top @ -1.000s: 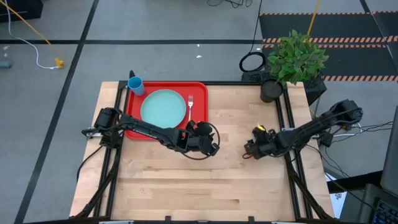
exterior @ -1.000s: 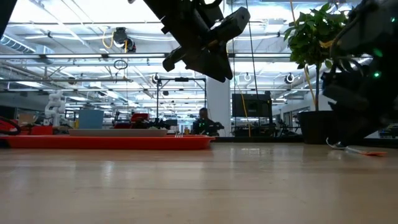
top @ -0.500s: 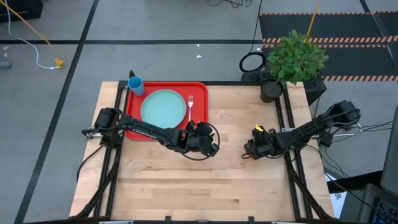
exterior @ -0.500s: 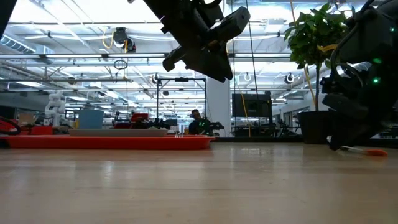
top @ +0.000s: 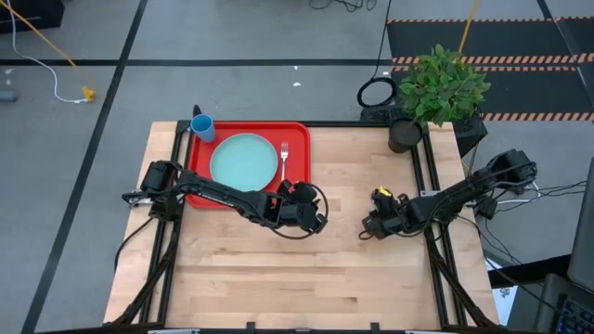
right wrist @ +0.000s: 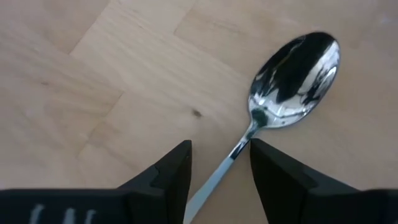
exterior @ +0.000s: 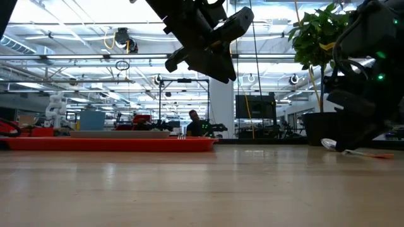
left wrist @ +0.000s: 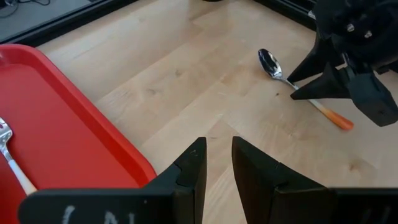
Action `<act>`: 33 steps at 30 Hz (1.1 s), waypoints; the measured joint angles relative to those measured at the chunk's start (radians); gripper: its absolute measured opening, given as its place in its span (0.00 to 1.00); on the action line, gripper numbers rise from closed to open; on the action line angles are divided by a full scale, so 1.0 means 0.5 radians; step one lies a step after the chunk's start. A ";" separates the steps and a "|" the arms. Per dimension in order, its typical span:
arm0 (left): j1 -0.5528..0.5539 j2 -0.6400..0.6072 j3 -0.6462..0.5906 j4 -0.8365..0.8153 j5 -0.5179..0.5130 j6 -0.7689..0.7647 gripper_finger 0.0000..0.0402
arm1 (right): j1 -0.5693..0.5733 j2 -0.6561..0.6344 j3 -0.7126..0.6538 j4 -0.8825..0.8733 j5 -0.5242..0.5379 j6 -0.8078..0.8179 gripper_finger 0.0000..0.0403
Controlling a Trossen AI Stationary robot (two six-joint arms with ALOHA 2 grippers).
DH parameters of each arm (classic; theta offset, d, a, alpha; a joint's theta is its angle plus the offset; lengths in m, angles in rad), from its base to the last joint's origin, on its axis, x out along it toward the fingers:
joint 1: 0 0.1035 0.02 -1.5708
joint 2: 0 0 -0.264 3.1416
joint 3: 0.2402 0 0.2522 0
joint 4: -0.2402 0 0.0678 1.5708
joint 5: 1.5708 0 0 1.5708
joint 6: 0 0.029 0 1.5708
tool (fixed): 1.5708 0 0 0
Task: Pick and place plate/cup/fork/spoon on tray
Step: Put the orange spoon on the red serving tray to the right of the orange fork
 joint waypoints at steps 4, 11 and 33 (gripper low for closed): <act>0.000 0.000 0.000 0.000 0.000 0.000 0.19 | 0.002 0.000 0.019 0.011 -0.026 -0.001 0.35; 0.000 0.000 0.000 0.000 0.000 -0.001 0.19 | 0.002 -0.001 0.020 0.001 -0.060 -0.011 0.31; -0.001 0.001 0.000 0.095 0.014 0.050 0.19 | -0.054 -0.004 -0.075 0.100 0.100 -0.140 0.01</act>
